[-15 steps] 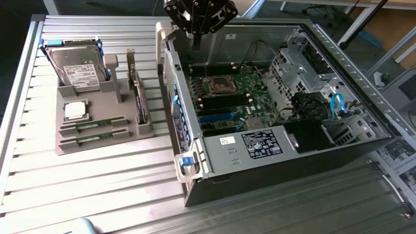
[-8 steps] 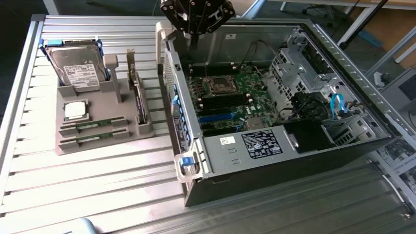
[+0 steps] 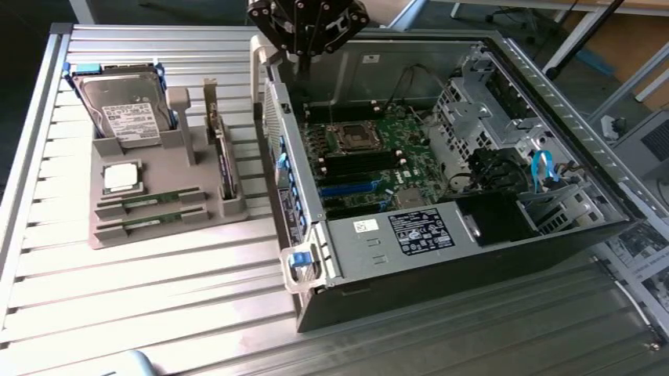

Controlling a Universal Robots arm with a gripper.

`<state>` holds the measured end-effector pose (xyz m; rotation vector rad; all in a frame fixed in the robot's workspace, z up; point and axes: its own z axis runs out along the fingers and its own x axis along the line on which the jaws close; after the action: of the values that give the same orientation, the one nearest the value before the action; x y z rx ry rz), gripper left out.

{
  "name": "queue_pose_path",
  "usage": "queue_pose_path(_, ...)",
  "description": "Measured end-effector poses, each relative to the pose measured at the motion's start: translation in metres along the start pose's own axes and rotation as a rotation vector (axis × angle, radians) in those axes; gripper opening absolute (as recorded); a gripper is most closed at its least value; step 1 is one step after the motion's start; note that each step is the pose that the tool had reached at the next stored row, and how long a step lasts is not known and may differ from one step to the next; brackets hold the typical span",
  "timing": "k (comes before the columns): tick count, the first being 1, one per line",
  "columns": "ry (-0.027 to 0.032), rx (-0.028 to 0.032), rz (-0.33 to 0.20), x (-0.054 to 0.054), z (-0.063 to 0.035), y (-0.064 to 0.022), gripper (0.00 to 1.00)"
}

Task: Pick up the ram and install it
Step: 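Reach for the ram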

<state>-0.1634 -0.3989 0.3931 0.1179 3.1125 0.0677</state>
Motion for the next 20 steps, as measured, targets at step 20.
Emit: queue_pose_path(20,0.0,0.0,0.0,0.028,-0.0005,-0.0021,0.11)
